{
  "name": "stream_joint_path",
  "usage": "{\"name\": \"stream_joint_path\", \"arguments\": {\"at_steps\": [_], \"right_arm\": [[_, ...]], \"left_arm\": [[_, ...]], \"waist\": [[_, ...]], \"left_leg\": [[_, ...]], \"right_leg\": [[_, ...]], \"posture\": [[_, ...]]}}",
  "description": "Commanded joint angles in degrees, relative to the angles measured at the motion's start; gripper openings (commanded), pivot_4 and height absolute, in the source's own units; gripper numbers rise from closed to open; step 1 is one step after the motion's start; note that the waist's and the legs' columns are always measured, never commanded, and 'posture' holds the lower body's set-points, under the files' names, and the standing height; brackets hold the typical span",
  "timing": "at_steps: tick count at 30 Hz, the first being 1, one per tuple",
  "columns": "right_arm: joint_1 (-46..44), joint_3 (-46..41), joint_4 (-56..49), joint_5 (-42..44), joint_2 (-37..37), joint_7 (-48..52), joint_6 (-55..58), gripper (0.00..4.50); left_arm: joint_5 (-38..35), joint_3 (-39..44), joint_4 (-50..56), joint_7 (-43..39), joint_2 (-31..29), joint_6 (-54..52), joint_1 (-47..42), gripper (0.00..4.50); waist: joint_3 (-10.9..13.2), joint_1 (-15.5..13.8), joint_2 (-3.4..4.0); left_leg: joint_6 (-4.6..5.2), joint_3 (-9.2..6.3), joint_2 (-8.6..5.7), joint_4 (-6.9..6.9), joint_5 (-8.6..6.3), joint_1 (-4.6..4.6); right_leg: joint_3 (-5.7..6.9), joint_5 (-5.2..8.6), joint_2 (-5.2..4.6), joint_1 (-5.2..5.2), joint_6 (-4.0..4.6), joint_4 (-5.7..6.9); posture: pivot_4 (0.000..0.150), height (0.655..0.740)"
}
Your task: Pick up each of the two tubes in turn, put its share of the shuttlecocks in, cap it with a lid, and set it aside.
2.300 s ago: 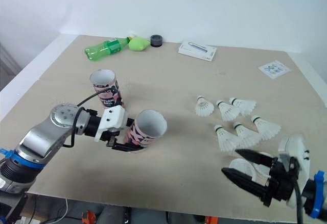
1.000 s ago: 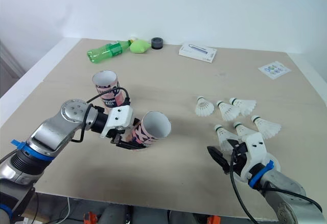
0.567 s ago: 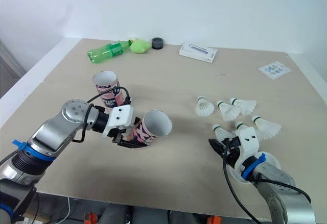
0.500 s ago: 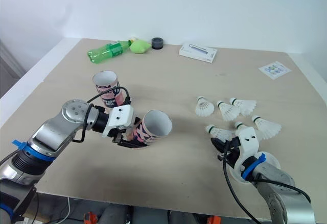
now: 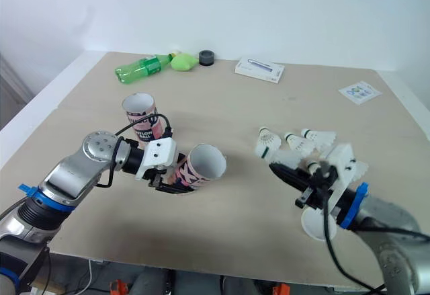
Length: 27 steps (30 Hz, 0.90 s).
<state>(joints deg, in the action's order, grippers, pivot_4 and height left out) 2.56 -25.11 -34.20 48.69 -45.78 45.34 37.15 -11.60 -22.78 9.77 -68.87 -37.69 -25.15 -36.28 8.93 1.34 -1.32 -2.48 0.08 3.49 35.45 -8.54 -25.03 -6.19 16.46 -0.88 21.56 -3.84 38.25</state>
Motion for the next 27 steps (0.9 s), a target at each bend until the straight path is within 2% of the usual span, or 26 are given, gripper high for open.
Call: {"name": "stream_joint_path", "arguments": {"at_steps": [1,4,9,11,19,22,23,25,26,27], "right_arm": [[-6.53,-0.15,-3.06,2.53,-7.26,5.59,-0.27,0.12],[-12.18,4.38,-1.9,-1.36,-12.19,9.35,-2.36,0.12],[-22.29,14.96,0.99,-9.43,-14.87,13.93,-7.13,0.12],[-25.08,17.95,1.15,-10.92,-14.34,15.2,-8.18,0.12],[-31.61,28.94,2.33,-19.01,-12.44,19.97,-12.71,0.12],[-34.09,31.4,3.53,-21.34,-11.09,18.72,-11.23,0.78],[-34.67,31.59,4.02,-22.15,-10.49,18.0,-11.16,1.14],[-35.25,31.04,4.7,-22.61,-9.35,17.03,-10.78,2.08],[-35.29,30.23,4.76,-21.81,-8.88,16.83,-10.0,2.83],[-34.85,27.3,4.43,-18.13,-8.25,16.48,-8.31,2.97]], "left_arm": [[3.09,-2.46,-2.81,-0.56,-0.18,-0.07,0.0,3.13],[2.87,-2.39,-3.63,-0.85,0.47,-0.02,-0.43,3.13],[2.0,-1.54,-4.31,-1.12,1.59,-0.8,-1.33,3.13],[1.33,-1.08,-4.26,-1.13,1.99,-1.67,-1.48,3.13],[0.3,0.0,-3.41,-1.36,2.77,-4.13,-1.48,3.13],[0.46,0.03,-3.57,-1.27,3.17,-4.22,-1.76,3.13],[0.49,0.06,-3.67,-1.27,3.28,-4.23,-1.88,3.13],[0.51,0.14,-3.69,-1.31,3.42,-4.39,-2.04,3.13],[0.53,0.17,-3.64,-1.32,3.45,-4.47,-2.05,3.13],[0.58,0.16,-3.63,-1.35,3.5,-4.4,-2.02,3.13]], "waist": [[0.0,-0.02,-0.02],[0.0,-0.03,-0.02],[0.02,0.0,-0.04],[0.02,-0.05,-0.06],[0.03,-0.03,-0.06],[0.03,-0.04,-0.06],[0.03,-0.04,-0.06],[0.03,-0.04,-0.07],[0.03,-0.04,-0.07],[0.03,-0.04,-0.07]], "left_leg": [[0.0,-0.01,0.0,0.0,0.0,0.01],[0.01,-0.02,-0.02,-0.03,0.0,-0.02],[-0.01,0.05,-0.13,-0.05,-0.01,-0.07],[-0.01,0.07,-0.16,-0.06,-0.01,-0.14],[-0.01,0.05,-0.25,-0.08,-0.02,-0.36],[-0.01,0.03,-0.24,-0.07,-0.01,-0.35],[-0.01,0.05,-0.23,-0.07,-0.01,-0.35],[-0.01,0.04,-0.24,-0.06,-0.01,-0.34],[0.0,0.04,-0.23,-0.06,-0.01,-0.34],[-0.01,0.04,-0.23,-0.06,-0.01,-0.34]], "right_leg": [[0.01,0.0,0.0,0.0,0.0,0.0],[0.03,0.01,-0.04,-0.01,0.0,-0.08],[0.03,0.04,-0.19,0.06,-0.03,-0.14],[0.05,0.04,-0.23,0.33,-0.04,-0.15],[0.02,0.12,-0.25,0.32,-0.15,-0.12],[0.04,0.11,-0.25,0.34,-0.14,-0.09],[0.04,0.09,-0.25,0.33,-0.12,-0.09],[0.05,0.09,-0.25,0.34,-0.12,-0.09],[0.05,0.09,-0.25,0.33,-0.11,-0.09],[0.05,0.09,-0.25,0.33,-0.11,-0.09]], "posture": [[0.15,0.7294],[0.15,0.7294],[0.15,0.7294],[0.15,0.7294],[0.15,0.7294],[0.15,0.7294],[0.15,0.7294],[0.15,0.7294],[0.15,0.7294],[0.15,0.7294]]}}
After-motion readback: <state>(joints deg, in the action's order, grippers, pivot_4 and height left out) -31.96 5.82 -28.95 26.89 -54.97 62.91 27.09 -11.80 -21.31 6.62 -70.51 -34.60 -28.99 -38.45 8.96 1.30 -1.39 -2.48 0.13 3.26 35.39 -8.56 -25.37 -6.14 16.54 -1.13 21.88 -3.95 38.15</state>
